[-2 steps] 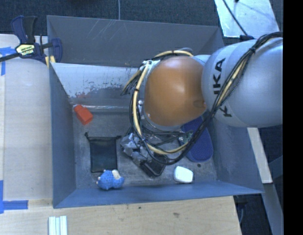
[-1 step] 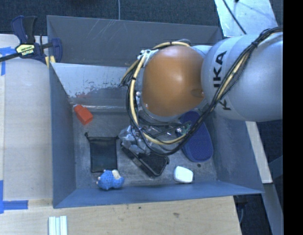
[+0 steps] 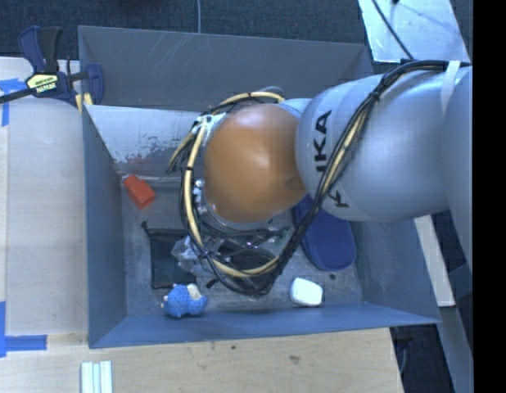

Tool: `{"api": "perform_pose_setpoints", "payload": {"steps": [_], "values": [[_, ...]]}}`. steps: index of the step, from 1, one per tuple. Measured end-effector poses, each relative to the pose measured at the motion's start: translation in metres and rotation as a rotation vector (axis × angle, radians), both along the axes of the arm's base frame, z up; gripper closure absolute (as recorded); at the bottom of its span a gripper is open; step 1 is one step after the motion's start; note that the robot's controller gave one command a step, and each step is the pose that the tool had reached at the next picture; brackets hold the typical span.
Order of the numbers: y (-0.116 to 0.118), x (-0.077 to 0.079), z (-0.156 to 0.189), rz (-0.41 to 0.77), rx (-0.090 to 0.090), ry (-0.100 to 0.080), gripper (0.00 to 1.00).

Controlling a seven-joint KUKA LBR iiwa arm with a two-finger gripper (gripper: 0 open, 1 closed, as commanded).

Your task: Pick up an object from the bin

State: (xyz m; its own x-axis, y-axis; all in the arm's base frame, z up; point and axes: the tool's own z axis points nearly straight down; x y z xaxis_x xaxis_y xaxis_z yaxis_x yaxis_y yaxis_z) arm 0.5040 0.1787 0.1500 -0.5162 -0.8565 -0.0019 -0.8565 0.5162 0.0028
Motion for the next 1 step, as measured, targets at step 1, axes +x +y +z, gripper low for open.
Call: {"api": "perform_pose_setpoints", "payload": {"steps": [1], "values": [[-0.0026,0.0018,0.0013,-0.006,-0.001,-0.003,0.00]]}}
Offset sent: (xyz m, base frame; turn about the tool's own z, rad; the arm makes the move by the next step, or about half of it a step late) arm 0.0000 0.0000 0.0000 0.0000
